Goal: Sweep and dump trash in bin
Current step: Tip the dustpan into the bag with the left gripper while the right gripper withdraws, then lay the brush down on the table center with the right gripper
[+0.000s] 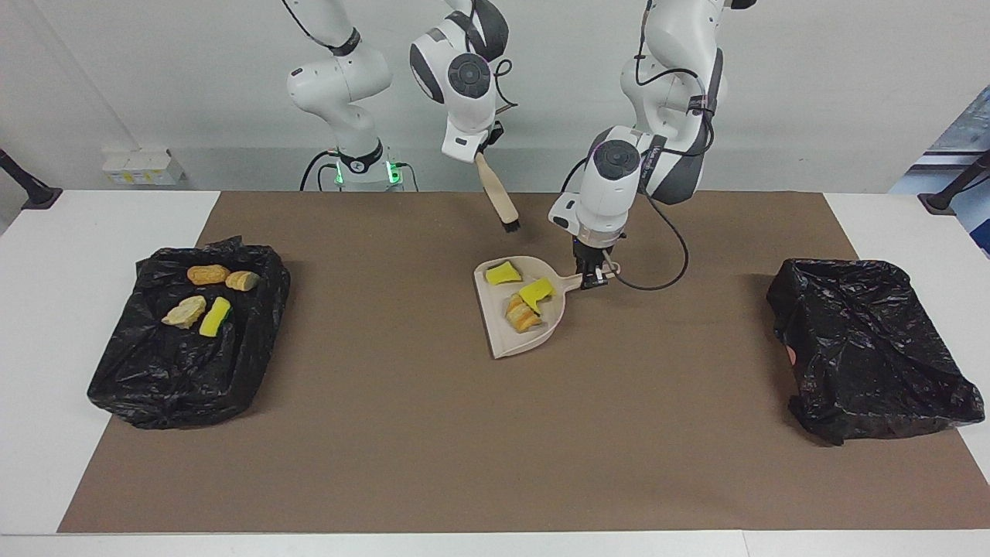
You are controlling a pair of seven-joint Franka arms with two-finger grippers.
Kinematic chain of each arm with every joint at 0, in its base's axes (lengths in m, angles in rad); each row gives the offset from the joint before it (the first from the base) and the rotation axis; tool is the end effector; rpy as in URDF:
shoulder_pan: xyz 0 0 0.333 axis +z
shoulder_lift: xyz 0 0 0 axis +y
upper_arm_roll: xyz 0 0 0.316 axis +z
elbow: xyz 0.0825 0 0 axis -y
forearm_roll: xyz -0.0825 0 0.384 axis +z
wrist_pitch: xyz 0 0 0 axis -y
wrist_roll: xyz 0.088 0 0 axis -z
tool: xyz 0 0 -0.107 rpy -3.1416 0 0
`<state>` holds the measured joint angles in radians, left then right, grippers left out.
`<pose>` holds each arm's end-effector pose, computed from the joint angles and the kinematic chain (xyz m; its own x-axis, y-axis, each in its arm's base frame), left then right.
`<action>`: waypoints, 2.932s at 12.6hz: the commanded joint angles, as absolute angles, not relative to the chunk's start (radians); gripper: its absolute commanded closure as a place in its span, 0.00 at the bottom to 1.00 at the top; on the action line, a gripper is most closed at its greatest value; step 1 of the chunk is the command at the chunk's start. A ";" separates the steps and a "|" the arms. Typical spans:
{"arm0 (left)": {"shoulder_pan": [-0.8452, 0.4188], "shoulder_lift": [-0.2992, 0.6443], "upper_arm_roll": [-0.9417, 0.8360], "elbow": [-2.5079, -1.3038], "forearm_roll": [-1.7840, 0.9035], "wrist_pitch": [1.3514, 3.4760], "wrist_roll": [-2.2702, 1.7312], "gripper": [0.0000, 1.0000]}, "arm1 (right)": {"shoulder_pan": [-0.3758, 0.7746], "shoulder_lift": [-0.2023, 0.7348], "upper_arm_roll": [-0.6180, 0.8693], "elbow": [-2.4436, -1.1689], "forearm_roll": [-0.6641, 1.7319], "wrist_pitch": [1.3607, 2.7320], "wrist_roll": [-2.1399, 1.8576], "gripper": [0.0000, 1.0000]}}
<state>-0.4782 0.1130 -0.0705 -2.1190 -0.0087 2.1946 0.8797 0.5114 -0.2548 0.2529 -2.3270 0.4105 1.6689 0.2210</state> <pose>0.4738 -0.2895 0.3569 0.1471 -0.9890 -0.0123 -0.9883 -0.1475 0.0381 0.2751 0.3206 0.4156 0.8009 0.3867 -0.4572 0.3343 -0.9222 -0.1944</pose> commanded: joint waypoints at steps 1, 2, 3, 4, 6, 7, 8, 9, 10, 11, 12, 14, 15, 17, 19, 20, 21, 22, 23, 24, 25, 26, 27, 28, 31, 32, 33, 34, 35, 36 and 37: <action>-0.422 0.069 -0.075 -2.140 -0.040 2.217 0.968 1.00 | 0.525 -0.276 0.250 -2.342 0.440 1.680 0.258 1.00; -0.407 0.060 -0.075 -2.135 -0.051 2.212 1.007 1.00 | 0.522 -0.275 0.249 -2.342 0.440 1.684 0.279 1.00; -0.376 0.051 -0.075 -2.134 -0.066 2.204 1.049 1.00 | 0.520 -0.273 0.249 -2.342 0.440 1.692 0.299 1.00; -0.348 0.040 -0.075 -2.132 -0.066 2.203 1.095 1.00 | 0.520 -0.272 0.250 -2.344 0.440 1.727 0.336 1.00; -0.280 0.034 -0.075 -2.111 -0.080 2.178 1.184 1.00 | 0.522 -0.253 0.250 -2.342 0.440 1.810 0.423 1.00; -0.243 0.034 -0.075 -2.088 -0.103 2.145 1.233 1.00 | 0.528 -0.226 0.252 -2.339 0.440 1.860 0.466 1.00; -0.195 0.034 -0.075 -2.063 -0.118 2.100 1.288 1.00 | 0.546 -0.183 0.253 -2.333 0.439 1.923 0.526 1.00; -0.137 0.034 -0.075 -2.030 -0.126 2.048 1.342 1.00 | 0.570 -0.140 0.252 -2.318 0.439 1.971 0.566 1.00; -0.082 0.034 -0.075 -1.996 -0.132 1.999 1.392 1.00 | 0.575 -0.091 0.252 -2.291 0.433 1.992 0.587 1.00; -0.021 0.037 -0.075 -1.956 -0.141 1.953 1.458 1.00 | 0.577 -0.027 0.252 -2.243 0.422 2.003 0.618 1.00; 0.032 0.046 -0.075 -1.913 -0.155 1.907 1.526 1.00 | 0.595 0.035 0.252 -2.197 0.407 2.017 0.650 1.00; 0.138 0.063 -0.075 -1.862 -0.156 1.867 1.636 1.00 | 0.618 0.110 0.252 -2.113 0.368 2.029 0.701 1.00; 0.187 0.074 -0.075 -1.843 -0.156 1.864 1.672 1.00 | 0.626 0.142 0.250 -2.093 0.365 2.049 0.703 1.00; 0.292 0.113 -0.075 -1.762 -0.146 1.816 1.719 1.00 | 0.640 0.170 0.250 -2.092 0.297 2.109 0.701 1.00; 0.365 0.167 -0.071 -1.654 -0.124 1.777 1.796 1.00 | 0.635 0.184 0.250 -2.089 0.215 2.123 0.703 1.00; 0.402 0.191 -0.072 -1.610 -0.086 1.760 1.837 1.00 | 0.632 0.190 0.250 -2.092 0.210 2.144 0.701 1.00; 0.429 0.216 -0.072 -1.562 -0.046 1.753 1.870 1.00 | 0.627 0.193 0.249 -2.092 0.210 2.152 0.701 1.00; 0.455 0.233 -0.069 -1.531 -0.020 1.755 1.885 1.00 | 0.623 0.195 0.247 -2.092 0.210 2.152 0.701 1.00; 0.481 0.250 -0.068 -1.502 -0.003 1.762 1.885 1.00 | 0.621 0.196 0.245 -2.089 0.207 2.148 0.698 0.26; 0.495 0.277 -0.066 -1.449 0.035 1.766 1.888 1.00 | 0.623 0.196 0.244 -2.083 0.193 2.137 0.698 0.00; 0.497 0.325 -0.066 -1.372 0.099 1.756 1.904 1.00 | 0.621 0.198 0.245 -2.066 0.181 2.129 0.701 0.00; 0.495 0.360 -0.061 -1.318 0.135 1.762 1.940 1.00 | 0.620 0.196 0.244 -2.054 0.179 2.126 0.701 0.00; 0.495 0.379 -0.060 -1.287 0.176 1.778 1.972 1.00 | 0.618 0.196 0.242 -2.034 0.179 2.102 0.701 0.00; 0.495 0.386 -0.061 -1.275 0.214 1.799 1.976 1.00 | 0.608 0.196 0.242 -2.005 0.179 2.067 0.701 0.00; 0.483 0.387 -0.069 -1.282 0.352 1.882 1.968 1.00 | 0.562 0.169 0.242 -1.965 0.179 2.016 0.687 0.00; 0.473 0.387 -0.069 -1.287 0.409 1.902 1.957 1.00 | 0.537 0.149 0.242 -1.947 0.179 1.970 0.678 0.00; 0.462 0.385 -0.068 -1.292 0.454 1.917 1.903 1.00 | 0.505 0.128 0.241 -1.915 0.178 1.907 0.645 0.00; 0.457 0.382 -0.069 -1.299 0.544 1.937 1.851 1.00 | 0.464 0.108 0.241 -1.884 0.178 1.848 0.588 0.00; 0.433 0.370 -0.071 -1.330 0.614 1.959 1.801 1.00 | 0.422 0.091 0.241 -1.849 0.178 1.794 0.531 0.00; 0.422 0.355 -0.069 -1.353 0.650 1.960 1.755 1.00 | 0.385 0.084 0.239 -1.806 0.176 1.742 0.496 0.00; 0.413 0.344 -0.069 -1.376 0.687 1.957 1.723 1.00 | 0.355 0.084 0.239 -1.757 0.157 1.686 0.473 0.00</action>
<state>0.4399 0.3727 -0.0795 -1.3240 0.6153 1.9350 1.7957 0.4088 0.0891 0.2307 -1.8319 0.1902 1.7704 0.5261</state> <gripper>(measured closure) 0.687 0.000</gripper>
